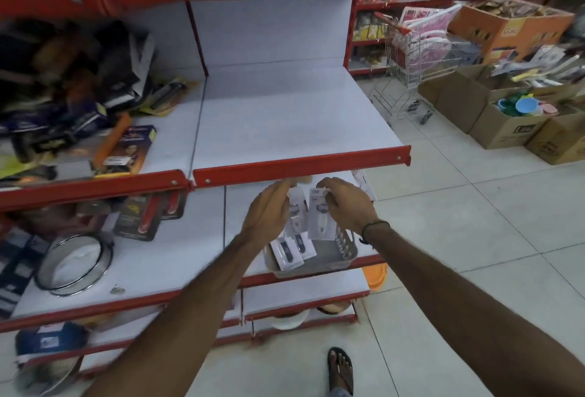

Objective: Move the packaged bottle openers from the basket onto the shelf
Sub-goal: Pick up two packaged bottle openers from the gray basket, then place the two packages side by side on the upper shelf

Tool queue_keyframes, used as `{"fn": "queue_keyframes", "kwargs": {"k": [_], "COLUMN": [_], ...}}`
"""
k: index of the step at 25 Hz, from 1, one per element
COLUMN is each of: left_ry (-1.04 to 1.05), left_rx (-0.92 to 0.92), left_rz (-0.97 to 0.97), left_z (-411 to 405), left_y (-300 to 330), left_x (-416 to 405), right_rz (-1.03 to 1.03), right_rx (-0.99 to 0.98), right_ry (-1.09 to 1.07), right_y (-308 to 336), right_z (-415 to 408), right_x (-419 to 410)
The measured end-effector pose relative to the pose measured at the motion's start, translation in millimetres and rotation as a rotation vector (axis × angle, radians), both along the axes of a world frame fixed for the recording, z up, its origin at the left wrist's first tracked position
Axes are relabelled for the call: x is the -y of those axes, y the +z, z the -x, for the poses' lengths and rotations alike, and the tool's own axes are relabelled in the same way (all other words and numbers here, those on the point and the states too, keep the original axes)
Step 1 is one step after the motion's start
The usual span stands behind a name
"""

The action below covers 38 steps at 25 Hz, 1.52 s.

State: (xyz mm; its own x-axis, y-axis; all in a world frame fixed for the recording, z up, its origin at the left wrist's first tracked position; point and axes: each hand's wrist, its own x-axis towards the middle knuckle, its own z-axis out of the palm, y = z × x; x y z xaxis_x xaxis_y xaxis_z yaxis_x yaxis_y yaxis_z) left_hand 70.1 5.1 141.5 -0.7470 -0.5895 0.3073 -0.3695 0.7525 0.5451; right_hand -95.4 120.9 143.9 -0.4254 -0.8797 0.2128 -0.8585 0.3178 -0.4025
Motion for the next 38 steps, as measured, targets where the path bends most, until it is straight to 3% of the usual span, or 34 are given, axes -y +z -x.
{"fn": "queue_keyframes", "kwargs": {"k": [3, 8, 18, 25, 30, 36, 38], "left_ry": [-0.017, 0.072, 0.265, 0.311, 0.339, 0.278, 0.297], "left_rx": [-0.112, -0.214, -0.210, -0.010, 0.139, 0.489, 0.461], "left_rz": [0.163, 0.309, 0.363, 0.118, 0.122, 0.044, 0.043], "left_z": [-21, -34, -5, 30, 41, 36, 27], "left_y": [50, 130, 177, 131, 107, 93, 92], "left_x": [10, 52, 132, 167, 186, 180, 167], "right_rz": [0.157, 0.313, 0.311, 0.126, 0.019, -0.339, -0.237], "right_rx": [-0.094, -0.047, -0.124, -0.017, -0.064, -0.161, -0.134], "right_ry": [0.049, 0.061, 0.062, 0.028, 0.048, 0.108, 0.109], "right_y": [48, 125, 186, 139, 103, 91, 87], "right_z": [-16, -31, -16, 18, 31, 35, 29], "right_x": [7, 41, 137, 189, 205, 200, 187]}}
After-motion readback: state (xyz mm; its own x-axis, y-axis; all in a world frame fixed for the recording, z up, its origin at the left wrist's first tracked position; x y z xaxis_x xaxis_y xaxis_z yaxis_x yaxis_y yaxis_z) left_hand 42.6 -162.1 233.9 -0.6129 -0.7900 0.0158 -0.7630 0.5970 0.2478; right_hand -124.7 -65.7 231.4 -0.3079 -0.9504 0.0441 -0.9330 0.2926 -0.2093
